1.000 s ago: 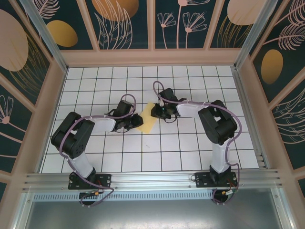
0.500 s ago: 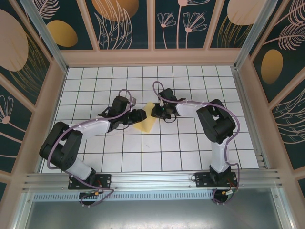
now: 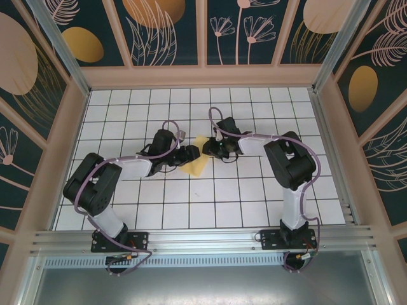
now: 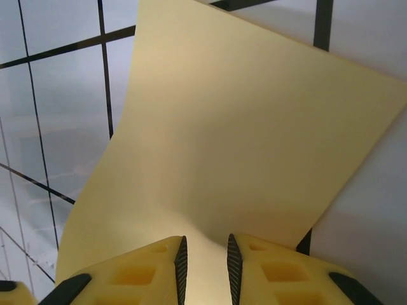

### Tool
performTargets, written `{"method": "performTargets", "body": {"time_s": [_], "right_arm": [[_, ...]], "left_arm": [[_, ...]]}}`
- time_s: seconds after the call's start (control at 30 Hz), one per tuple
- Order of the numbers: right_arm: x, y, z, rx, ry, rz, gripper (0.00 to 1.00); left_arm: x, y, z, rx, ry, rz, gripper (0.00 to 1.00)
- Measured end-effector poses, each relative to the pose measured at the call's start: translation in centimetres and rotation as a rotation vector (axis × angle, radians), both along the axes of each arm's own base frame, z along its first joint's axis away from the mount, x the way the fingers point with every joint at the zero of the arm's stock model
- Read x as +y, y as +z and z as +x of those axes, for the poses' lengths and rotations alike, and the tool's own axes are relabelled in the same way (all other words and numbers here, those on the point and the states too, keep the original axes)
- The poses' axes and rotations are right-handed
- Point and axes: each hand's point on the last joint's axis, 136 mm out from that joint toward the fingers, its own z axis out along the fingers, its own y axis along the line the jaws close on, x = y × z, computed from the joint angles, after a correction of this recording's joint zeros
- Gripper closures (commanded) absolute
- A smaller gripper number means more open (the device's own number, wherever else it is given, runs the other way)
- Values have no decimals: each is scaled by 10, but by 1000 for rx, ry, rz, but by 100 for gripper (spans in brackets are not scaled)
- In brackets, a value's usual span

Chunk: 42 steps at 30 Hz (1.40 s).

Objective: Fold a paper plane with a square sheet of paper (pick it up from the middle)
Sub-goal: Fold the triangle a second time at the center of the table.

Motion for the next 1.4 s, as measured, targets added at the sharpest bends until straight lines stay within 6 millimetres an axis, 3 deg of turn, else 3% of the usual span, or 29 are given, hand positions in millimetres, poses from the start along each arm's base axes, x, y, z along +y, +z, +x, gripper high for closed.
{"method": "performTargets", "body": {"time_s": [0.17,0.43,0.7,1.23,1.4], "right_arm": [[-7,9,-5,18,-7,55,67],[-8,37,-16,-7,28,165,66],[-4,31,-34,37,65,214,65],[16,35,-46,41,139,261,70],[22,26,-52,62,158,256,81]], "left_arm": [[0,-2,2,0,10,-7,56],[2,-6,6,-2,36,3,78],[5,-20,7,17,49,32,95],[5,-22,7,19,49,38,96],[5,-22,7,19,49,38,96]]}}
